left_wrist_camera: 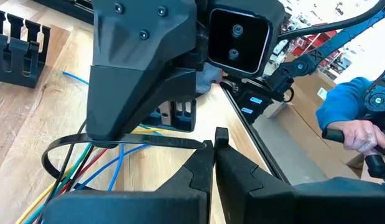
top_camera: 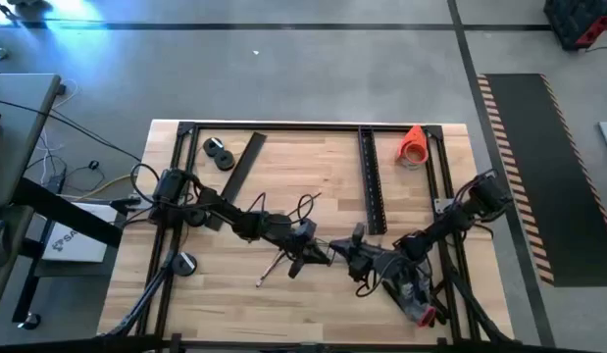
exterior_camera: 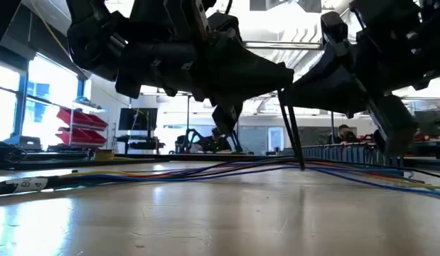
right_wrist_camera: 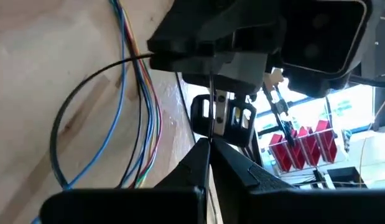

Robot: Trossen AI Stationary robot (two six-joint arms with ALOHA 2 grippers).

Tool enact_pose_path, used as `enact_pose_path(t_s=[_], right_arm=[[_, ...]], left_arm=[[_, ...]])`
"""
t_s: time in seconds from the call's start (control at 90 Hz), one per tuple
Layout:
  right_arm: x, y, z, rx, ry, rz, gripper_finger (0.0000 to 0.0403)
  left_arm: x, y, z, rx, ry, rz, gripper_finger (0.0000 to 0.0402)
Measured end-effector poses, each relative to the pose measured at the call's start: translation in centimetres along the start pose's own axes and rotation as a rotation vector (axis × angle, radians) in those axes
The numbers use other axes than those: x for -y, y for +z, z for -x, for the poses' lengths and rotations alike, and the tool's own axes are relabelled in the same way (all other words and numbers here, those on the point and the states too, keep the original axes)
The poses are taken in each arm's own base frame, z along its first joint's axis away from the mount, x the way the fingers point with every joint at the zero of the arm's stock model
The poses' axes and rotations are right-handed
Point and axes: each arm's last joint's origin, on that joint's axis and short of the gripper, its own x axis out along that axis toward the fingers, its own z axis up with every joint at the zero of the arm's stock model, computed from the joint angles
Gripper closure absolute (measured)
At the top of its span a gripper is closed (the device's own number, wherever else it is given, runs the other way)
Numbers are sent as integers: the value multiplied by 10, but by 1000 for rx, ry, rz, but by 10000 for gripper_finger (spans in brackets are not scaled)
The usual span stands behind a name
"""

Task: Ziptie cables
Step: Wrap the left black zip tie on the cables

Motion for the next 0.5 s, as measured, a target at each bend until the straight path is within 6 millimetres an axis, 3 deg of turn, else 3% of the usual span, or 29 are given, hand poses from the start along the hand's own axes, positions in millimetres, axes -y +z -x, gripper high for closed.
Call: enact_pose_path(t_s=[0.5], right_arm=[[-4,-3,4,13,20,24,403]], left_arm=[[1,-1,0,-23,-39,1,402]])
